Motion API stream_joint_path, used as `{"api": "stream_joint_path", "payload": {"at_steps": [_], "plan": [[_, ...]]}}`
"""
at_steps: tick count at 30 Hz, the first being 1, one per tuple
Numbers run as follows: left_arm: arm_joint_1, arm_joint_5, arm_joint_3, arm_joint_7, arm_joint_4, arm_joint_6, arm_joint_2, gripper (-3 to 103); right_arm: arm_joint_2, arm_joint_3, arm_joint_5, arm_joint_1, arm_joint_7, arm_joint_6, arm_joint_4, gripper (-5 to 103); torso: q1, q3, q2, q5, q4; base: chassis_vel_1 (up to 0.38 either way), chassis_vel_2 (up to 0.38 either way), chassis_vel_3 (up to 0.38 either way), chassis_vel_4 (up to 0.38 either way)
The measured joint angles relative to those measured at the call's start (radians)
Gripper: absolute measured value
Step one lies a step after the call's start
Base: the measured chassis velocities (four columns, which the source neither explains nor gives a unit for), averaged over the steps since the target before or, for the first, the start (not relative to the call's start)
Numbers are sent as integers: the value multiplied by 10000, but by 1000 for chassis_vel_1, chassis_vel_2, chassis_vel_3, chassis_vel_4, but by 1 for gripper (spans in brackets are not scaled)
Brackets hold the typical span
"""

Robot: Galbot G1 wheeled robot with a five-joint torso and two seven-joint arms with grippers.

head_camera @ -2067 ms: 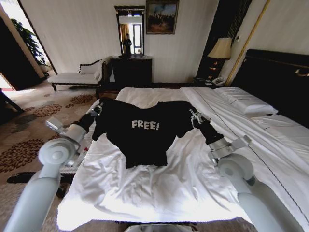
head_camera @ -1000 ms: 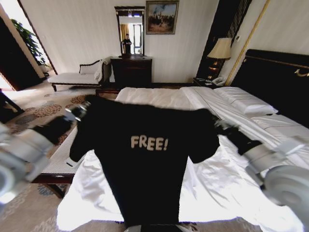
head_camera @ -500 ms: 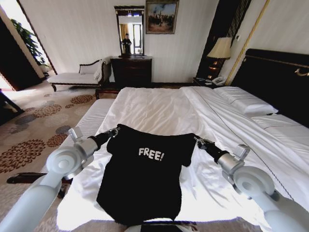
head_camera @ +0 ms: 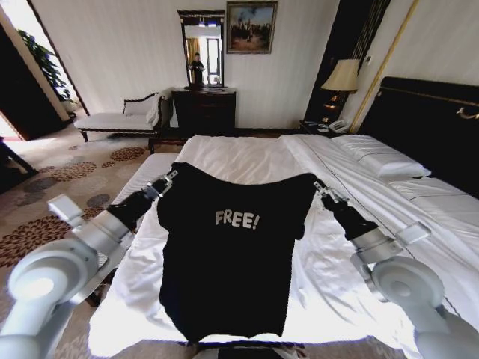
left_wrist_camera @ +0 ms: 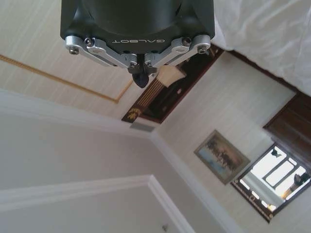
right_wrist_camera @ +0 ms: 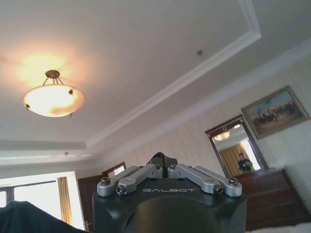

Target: Fold the clothes on the bed.

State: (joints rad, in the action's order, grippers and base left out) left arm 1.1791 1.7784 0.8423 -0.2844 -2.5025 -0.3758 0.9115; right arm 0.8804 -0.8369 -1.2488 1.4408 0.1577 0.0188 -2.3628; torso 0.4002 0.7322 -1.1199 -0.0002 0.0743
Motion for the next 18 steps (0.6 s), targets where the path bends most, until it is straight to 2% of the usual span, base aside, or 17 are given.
{"api": "stream_joint_path", "payload": {"at_steps": [3, 5, 6, 7, 11, 12, 15, 16, 18], "plan": [[-374, -192, 128, -79, 21, 254, -145, 2, -103, -59, 198, -347, 223, -412, 8, 0, -1, -1, 0, 1, 0, 0, 0, 0, 0], [-1372, -845, -160, -278, 841, 367, -1002, 2, -825, -72, 257, -1200, 231, -568, 473, 0, -1, 0, 0, -1, 2, 0, 0, 0, 0], [-1372, -845, -160, -278, 841, 367, -1002, 2, -825, -72, 257, -1200, 231, -568, 473, 0, -1, 0, 0, -1, 2, 0, 0, 0, 0], [-1701, -954, -304, -330, 1181, 400, -1307, 2, -1133, 7, 256, -1572, 231, -589, 688, 0, 0, 1, 0, 4, 7, 0, 0, 0, 0], [-3919, -787, -1414, -364, 2928, 451, -2397, 2, -2568, 936, -198, -3849, 177, -555, 1991, 0, 7, 4, 1, 1, -4, 0, 0, 0, 0], [-3919, -787, -1414, -364, 2928, 451, -2397, 2, -2568, 936, -198, -3849, 177, -555, 1991, 0, 7, 4, 1, 1, -4, 0, 0, 0, 0], [-5468, -642, -2602, -337, 3909, 527, -2650, 2, -3162, 1745, -335, -5241, 233, -529, 2811, 0, 7, 5, 2, 0, 1, 0, 0, 0, 0], [-5468, -642, -2602, -337, 3909, 527, -2650, 2, -3162, 1745, -335, -5241, 233, -529, 2811, 0, 7, 5, 2, 0, 1, 0, 0, 0, 0], [-6412, -513, -3199, -304, 4379, 597, -2700, 2, -3407, 2284, -487, -6333, 232, -521, 3270, 0, 7, 5, 2, 0, 2, 0, 0, 0, 0]]}}
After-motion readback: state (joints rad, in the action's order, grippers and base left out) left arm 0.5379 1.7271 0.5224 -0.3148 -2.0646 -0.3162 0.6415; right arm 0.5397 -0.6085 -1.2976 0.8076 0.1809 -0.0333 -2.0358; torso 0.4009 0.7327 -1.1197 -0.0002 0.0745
